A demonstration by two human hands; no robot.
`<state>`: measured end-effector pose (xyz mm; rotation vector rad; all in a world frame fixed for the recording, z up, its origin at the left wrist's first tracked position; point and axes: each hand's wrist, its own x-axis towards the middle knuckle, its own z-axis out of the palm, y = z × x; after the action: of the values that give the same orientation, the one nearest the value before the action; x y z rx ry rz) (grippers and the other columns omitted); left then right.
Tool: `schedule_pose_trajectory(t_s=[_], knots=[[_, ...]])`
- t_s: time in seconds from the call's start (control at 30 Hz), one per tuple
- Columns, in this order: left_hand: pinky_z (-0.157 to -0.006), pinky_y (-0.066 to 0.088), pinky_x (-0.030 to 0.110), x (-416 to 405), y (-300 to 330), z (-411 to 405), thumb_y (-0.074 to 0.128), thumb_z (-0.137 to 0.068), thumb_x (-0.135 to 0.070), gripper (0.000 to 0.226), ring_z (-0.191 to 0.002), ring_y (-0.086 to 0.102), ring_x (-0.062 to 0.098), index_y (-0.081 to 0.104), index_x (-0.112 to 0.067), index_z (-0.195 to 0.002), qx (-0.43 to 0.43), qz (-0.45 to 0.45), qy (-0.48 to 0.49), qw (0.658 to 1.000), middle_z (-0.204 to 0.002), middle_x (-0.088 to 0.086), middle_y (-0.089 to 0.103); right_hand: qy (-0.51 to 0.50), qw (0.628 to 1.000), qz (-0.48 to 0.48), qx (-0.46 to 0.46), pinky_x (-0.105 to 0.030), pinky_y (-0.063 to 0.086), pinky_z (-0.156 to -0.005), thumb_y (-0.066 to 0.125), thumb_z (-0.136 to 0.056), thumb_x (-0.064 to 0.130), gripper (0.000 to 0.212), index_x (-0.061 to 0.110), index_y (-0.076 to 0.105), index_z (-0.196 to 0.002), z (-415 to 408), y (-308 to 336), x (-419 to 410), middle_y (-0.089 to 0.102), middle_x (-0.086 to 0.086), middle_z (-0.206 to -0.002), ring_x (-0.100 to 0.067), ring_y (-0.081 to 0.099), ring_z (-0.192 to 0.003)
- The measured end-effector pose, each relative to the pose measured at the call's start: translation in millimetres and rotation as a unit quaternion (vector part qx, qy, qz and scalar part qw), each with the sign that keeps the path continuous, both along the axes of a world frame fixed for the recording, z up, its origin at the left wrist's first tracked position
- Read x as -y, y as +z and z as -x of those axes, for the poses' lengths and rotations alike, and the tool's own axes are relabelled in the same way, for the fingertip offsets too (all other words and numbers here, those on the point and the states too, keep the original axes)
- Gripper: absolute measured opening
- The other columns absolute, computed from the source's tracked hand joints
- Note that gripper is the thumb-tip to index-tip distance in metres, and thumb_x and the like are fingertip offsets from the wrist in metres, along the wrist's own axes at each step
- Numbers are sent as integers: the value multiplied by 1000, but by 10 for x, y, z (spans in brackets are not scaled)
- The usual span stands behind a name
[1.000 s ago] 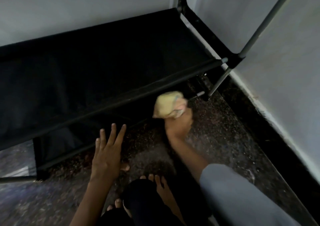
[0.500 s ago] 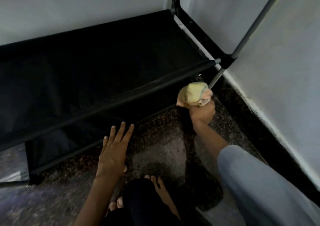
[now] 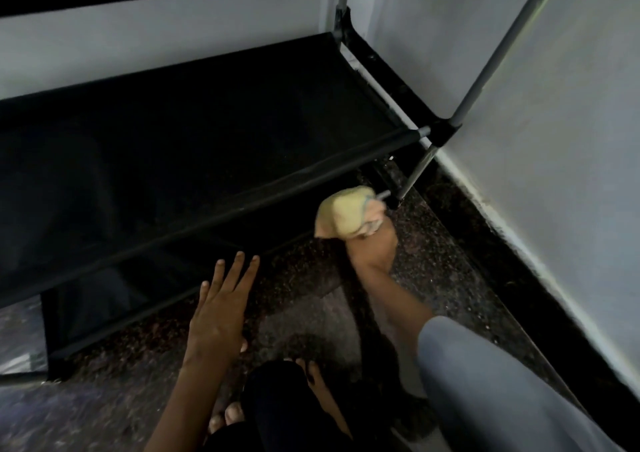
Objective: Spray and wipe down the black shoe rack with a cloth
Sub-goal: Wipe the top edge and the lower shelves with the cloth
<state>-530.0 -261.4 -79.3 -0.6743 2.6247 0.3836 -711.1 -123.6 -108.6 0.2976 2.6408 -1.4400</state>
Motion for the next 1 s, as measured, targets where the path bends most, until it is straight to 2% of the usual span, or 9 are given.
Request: schedule_pose_trajectory(t_s=[0.13, 0.3, 0.4, 0.53, 0.6, 0.73, 0.83, 0.93, 1.0], knots=[[-116, -3, 40, 36, -40, -26, 81, -67, -9, 133, -143, -19, 23, -28, -24, -140, -5, -8, 6, 1000, -155, -5, -25, -99, 995, -3, 21, -37, 49, -86, 80, -69, 30, 51, 17, 62, -115, 399, 2, -166, 65, -13, -116, -33, 61, -107], [-116, -4, 41, 35, -18, -23, 80, -67, -5, 132, -143, -20, 23, -27, -24, -141, -9, -23, 5, 1000, -154, -6, -25, -100, 994, 17, 31, -35, 49, -84, 77, -73, 29, 45, 15, 63, -112, 291, -28, -25, 66, -14, -114, -32, 62, -106], [-115, -4, 41, 39, -37, -10, 80, -66, -6, 132, -143, -20, 24, -31, -21, -135, -18, -19, -2, 1000, -154, -5, -25, 34, 999, 15, 18, -35, 49, -78, 74, -77, 30, 37, 15, 61, -108, -122, -46, 126, 67, -12, -107, -31, 64, -100], [-115, -3, 42, 73, -42, -27, 80, -67, -12, 132, -143, -19, 24, -30, -20, -139, -1, -22, -12, 1000, -154, -3, -25, 227, 973, 32, -20, -38, 53, -77, 74, -71, 25, 35, 16, 60, -102, -626, -124, 325, 65, -7, -102, -27, 64, -95], [-116, -3, 41, 83, -62, -40, 80, -67, -13, 131, -142, -21, 21, -32, -22, -133, -13, -26, -15, 999, -153, -7, -26, 197, 980, 21, -12, -39, 53, -77, 73, -70, 27, 36, 16, 61, -101, -489, -123, 286, 65, -7, -102, -27, 64, -95], [-115, -5, 40, 98, -102, -87, 79, -67, -10, 131, -132, -27, 11, -33, -23, -132, -34, -36, -10, 999, -143, -13, -32, 12, 1000, 11, 25, -36, 51, -80, 71, -69, 38, 44, 15, 62, -106, 82, -78, -33, 67, -11, -106, -30, 65, -100], [-115, -6, 39, 87, -95, -91, 79, -67, -9, 131, -132, -27, 11, -32, -23, -134, -41, -37, -6, 998, -142, -12, -33, -72, 997, 12, 32, -36, 48, -86, 74, -72, 33, 45, 14, 62, -111, 346, 22, -170, 63, -13, -115, -31, 61, -107], [-115, -6, 38, 95, -73, -82, 78, -70, -13, 128, -137, -25, 15, -33, -18, -132, -35, -26, -21, 999, -143, -10, -34, -48, 998, 4, 50, -37, 49, -85, 76, -73, 31, 46, 16, 59, -114, 138, 75, -30, 63, -12, -114, -30, 62, -107], [-116, -4, 36, 74, 8, -119, 76, -73, -16, 124, -138, -22, 14, -34, -14, -130, -46, -30, -31, 998, -149, -7, -29, 77, 993, 15, 91, -34, 53, -81, 78, -68, 35, 48, 18, 64, -110, -191, 139, 100, 69, -6, -106, -25, 67, -100]])
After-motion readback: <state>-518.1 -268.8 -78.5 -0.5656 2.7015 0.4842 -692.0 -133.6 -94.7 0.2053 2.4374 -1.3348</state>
